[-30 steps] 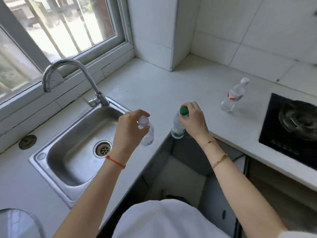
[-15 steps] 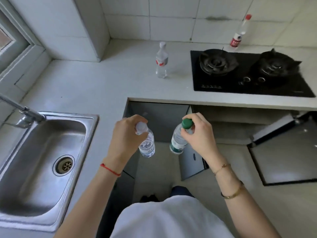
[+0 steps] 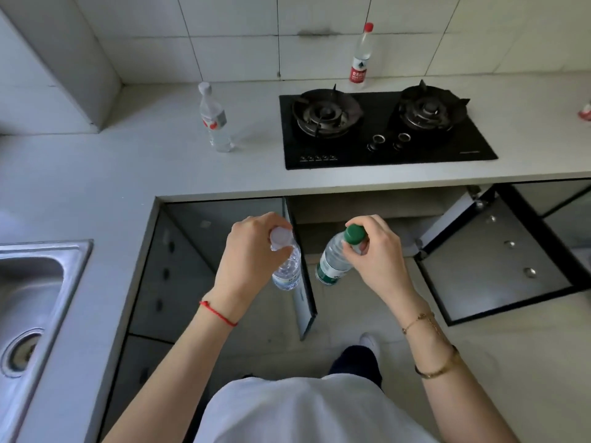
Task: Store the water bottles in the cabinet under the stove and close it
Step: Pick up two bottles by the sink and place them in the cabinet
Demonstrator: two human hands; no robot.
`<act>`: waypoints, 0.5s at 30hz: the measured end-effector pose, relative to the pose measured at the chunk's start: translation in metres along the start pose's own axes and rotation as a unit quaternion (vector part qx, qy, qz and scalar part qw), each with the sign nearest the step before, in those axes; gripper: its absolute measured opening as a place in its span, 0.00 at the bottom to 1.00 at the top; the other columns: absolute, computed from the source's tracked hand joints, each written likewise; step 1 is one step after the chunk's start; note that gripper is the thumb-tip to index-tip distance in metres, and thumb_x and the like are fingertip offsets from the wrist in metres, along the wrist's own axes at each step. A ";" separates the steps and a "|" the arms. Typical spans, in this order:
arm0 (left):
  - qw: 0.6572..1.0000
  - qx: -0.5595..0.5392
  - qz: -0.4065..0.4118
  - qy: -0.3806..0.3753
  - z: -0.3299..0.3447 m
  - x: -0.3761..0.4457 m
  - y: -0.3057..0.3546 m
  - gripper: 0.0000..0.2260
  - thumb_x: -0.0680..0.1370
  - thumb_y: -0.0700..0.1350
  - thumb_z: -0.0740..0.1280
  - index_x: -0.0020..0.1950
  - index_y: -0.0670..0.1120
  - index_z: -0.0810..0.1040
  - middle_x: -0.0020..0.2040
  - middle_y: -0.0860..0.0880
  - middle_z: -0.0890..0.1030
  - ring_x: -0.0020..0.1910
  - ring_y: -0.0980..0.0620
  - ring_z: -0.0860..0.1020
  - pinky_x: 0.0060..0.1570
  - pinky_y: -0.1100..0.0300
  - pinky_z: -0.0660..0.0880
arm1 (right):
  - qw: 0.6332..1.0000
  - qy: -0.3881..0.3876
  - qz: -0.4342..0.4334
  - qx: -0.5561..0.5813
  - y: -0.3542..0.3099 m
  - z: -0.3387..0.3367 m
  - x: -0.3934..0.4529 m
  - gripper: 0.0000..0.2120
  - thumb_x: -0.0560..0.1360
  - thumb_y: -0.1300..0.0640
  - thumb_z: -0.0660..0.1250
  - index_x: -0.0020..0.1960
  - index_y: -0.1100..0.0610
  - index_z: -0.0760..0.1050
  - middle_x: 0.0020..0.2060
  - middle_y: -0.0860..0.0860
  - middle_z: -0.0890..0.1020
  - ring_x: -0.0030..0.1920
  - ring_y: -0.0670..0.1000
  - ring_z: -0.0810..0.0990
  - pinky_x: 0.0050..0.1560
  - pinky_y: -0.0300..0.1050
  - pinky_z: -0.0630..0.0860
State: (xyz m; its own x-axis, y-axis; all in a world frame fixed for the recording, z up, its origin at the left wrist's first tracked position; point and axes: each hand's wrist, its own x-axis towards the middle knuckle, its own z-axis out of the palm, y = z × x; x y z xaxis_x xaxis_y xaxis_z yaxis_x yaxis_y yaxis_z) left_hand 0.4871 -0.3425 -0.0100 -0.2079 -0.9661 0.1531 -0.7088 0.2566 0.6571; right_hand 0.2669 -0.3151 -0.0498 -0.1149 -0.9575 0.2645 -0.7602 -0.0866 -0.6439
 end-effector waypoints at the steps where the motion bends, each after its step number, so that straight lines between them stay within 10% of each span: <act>1: 1.000 0.000 -0.007 0.006 0.013 0.005 0.011 0.13 0.69 0.38 0.75 0.51 0.48 0.83 0.45 0.50 0.85 0.41 0.51 0.81 0.45 0.55 0.81 | 1.000 -0.007 -0.006 -0.002 0.016 -0.008 0.005 0.12 0.71 0.62 0.72 0.52 0.56 0.75 0.47 0.48 0.76 0.41 0.45 0.73 0.40 0.29 0.68; 15: 0.982 -0.029 -0.163 0.089 0.202 0.075 0.094 0.12 0.68 0.39 0.74 0.50 0.49 0.82 0.44 0.53 0.83 0.42 0.52 0.80 0.43 0.54 0.80 | 0.985 -0.157 -0.073 0.011 0.212 -0.053 0.092 0.11 0.70 0.62 0.72 0.51 0.56 0.75 0.49 0.48 0.76 0.40 0.44 0.73 0.41 0.33 0.68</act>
State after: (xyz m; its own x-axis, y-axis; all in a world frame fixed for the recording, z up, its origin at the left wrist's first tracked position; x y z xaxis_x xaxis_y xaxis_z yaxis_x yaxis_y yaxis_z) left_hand 0.2688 -0.3856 -0.0862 0.1483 -0.9876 0.0507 -0.6771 -0.0641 0.7331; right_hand 0.0608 -0.4068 -0.1239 0.2003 -0.9722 0.1215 -0.7401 -0.2314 -0.6315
